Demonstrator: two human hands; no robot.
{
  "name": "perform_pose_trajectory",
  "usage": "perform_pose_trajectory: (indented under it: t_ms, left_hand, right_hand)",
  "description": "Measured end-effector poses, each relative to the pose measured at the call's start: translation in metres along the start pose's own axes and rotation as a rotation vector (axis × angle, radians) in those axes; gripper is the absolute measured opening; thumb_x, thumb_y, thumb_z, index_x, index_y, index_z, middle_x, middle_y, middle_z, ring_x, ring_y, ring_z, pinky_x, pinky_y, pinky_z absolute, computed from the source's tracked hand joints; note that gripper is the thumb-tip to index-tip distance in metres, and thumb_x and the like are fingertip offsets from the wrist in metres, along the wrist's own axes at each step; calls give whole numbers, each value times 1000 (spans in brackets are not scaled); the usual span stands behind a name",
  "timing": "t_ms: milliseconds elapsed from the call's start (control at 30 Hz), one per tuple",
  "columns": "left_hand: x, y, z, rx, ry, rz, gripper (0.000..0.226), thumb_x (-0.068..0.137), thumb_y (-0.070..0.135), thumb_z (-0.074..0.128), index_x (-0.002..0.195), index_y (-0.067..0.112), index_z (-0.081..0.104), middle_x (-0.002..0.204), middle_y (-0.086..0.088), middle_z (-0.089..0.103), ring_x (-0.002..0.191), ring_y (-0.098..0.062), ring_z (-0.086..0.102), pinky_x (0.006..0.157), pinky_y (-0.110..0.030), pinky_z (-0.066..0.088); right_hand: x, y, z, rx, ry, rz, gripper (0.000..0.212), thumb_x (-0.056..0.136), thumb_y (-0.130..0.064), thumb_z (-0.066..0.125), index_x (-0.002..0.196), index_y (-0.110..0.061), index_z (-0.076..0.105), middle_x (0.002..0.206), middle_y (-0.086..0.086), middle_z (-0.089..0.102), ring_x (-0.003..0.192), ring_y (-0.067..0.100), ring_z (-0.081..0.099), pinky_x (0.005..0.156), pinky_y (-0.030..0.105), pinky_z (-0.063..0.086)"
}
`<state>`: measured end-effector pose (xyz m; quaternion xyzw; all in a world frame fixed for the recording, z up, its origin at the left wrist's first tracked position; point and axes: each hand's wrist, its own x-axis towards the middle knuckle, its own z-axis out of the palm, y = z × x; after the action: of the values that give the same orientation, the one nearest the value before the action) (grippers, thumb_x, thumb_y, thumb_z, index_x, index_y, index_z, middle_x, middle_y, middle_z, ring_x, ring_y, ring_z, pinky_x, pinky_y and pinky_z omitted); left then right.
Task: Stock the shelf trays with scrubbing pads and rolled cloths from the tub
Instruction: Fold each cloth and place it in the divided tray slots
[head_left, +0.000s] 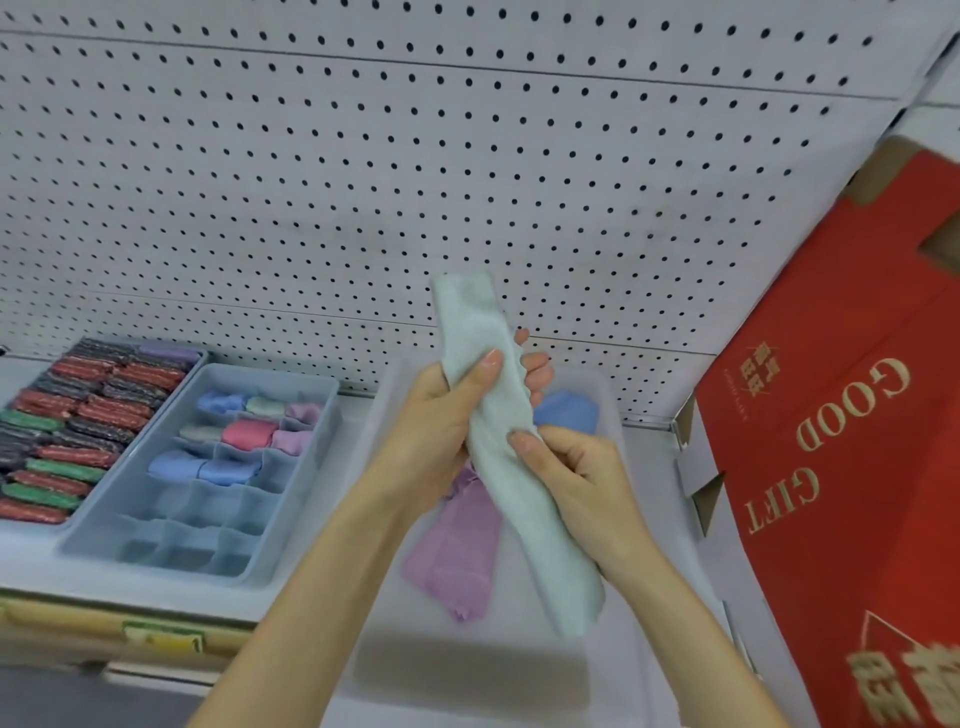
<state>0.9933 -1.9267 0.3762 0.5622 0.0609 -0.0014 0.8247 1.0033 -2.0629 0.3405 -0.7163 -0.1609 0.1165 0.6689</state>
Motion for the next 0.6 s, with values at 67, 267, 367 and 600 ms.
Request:
perform_pose_trajectory:
  t_ms: [67,267,367,600]
  left_hand:
    - [-2,-2,-3,199,35,-56,25,95,40,53,114,30,66,110,0,72,105,-19,65,87,-61,44]
    - [-21,-25,-18,336,-17,-270,26,86,10,67,112,11,64,102,-8,73,93,-16,70,74,-26,57]
    - [-34,-37,-16,233,183,-188,25,82,1,68,107,3,61,91,-13,74,83,-19,71,70,-27,58]
    - [-41,-54,-9,404,359,142,21,83,-5,66,90,13,58,80,-17,71,76,-28,66,74,-44,56]
  right_hand:
    - [0,1,-6,10,-51,34,55,83,-36,61,70,15,46,59,15,41,57,18,36,50,25,29]
    - [-1,14,-10,150,65,166,9,83,-12,68,80,-4,72,82,20,71,72,22,64,67,37,49]
    - [-4,20,-6,204,133,199,4,80,-4,70,84,-5,68,83,17,71,75,24,67,71,36,52]
    - [-10,20,-19,202,14,133,29,76,9,69,92,-14,63,84,4,71,76,16,65,65,21,51]
